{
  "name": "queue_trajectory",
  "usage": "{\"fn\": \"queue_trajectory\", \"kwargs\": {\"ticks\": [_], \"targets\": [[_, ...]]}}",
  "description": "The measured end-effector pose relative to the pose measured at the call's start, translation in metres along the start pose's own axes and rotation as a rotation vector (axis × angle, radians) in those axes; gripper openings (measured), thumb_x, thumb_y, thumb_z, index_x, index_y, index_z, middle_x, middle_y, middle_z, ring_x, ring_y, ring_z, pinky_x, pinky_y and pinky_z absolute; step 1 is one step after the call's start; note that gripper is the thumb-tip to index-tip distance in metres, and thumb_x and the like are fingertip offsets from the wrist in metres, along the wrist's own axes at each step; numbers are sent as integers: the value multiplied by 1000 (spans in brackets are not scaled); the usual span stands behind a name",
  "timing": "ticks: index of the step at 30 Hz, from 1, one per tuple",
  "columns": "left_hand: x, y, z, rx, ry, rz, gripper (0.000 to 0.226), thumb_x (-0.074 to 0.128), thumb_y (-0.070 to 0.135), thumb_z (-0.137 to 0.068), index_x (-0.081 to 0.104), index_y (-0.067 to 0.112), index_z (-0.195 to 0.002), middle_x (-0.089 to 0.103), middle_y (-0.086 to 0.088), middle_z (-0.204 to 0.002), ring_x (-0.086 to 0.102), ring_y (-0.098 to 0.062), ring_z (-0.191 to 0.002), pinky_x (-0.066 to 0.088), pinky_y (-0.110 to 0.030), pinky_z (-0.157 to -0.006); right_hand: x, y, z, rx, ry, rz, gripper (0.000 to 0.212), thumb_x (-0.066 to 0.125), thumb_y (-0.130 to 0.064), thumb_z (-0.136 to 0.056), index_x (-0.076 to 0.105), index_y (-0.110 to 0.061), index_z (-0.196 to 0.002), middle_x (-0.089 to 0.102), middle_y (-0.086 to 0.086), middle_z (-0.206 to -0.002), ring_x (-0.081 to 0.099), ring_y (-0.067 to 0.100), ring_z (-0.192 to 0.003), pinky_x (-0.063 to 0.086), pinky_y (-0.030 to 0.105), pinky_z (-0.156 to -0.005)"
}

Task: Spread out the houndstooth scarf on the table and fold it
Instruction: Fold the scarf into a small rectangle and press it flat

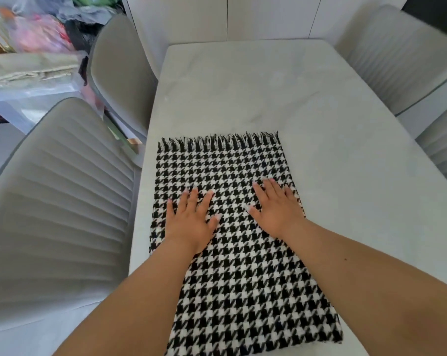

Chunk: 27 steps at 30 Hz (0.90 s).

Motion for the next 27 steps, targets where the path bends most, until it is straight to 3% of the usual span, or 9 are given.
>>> {"fn": "queue_trajectory", "kwargs": {"ticks": [3,7,11,15,18,20,24,26,27], "targets": [[-3,-13,-5,-51,-26,5,63,6,59,-96,-16,36,-150,-16,0,-161,-17,-24,-147,-7,-54,-118,-6,7,-4,-7,-82,-9,71,10,-63,-94,-12,-27,-151,-15,1,-160,-14,18,-147,-2,45,-120],[5,-31,22,-80,51,130,61,9,55,-97,-7,34,-152,-9,1,-162,-14,-21,-148,-5,-49,-119,-2,17,19,-10,-50,-24,71,12,-62,-94,-11,-28,-152,-12,2,-161,-14,17,-147,-3,41,-120],[39,-51,77,-43,159,260,70,-3,60,-89,5,33,-153,-1,5,-162,-8,-16,-149,0,-42,-122,25,29,73,30,24,-107,87,-12,-73,-76,-10,-31,-151,-12,0,-161,-15,19,-147,-1,38,-119],[57,-60,119,-94,231,324,69,3,56,-91,20,29,-152,17,-2,-161,11,-19,-148,14,-41,-121,40,33,110,149,61,-218,81,-2,-72,-80,1,-35,-152,2,6,-161,6,24,-147,14,38,-119],[48,-56,146,-208,336,382,56,29,47,-96,36,26,-148,51,-12,-136,46,-31,-123,39,-45,-105,40,37,134,255,143,-295,64,30,-58,-95,12,-35,-152,39,12,-138,38,26,-125,35,37,-103],[42,-53,161,-293,351,492,54,43,40,-96,31,32,-148,58,-12,-111,55,-29,-98,47,-43,-86,41,39,149,281,80,-495,68,42,-52,-94,8,-38,-152,49,7,-123,51,23,-108,44,33,-90],[43,-46,188,-365,151,665,71,50,45,-93,4,53,-146,62,-6,-81,58,-15,-62,47,-28,-56,47,41,174,261,-67,-830,83,58,-43,-91,-1,-45,-150,41,-3,-149,58,22,-114,43,27,-83],[44,-38,199,-334,74,760,75,56,36,-92,6,58,-142,65,-2,-72,55,-9,-51,44,-22,-50,49,40,185,240,-109,-940,85,64,-36,-88,5,-49,-148,34,-3,-153,55,23,-118,44,30,-92],[44,-35,202,-322,39,877,74,59,28,-91,14,59,-141,68,3,-80,58,-9,-56,48,-22,-54,49,39,190,229,-124,-1022,84,67,-30,-88,11,-48,-148,31,-3,-154,53,21,-118,41,29,-96]]}}
Point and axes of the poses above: each hand's wrist, its own z-axis away from the middle knuckle, its own x-axis out of the palm, y = z × x, the point moved 4 cm from there along -z, towards the middle knuckle
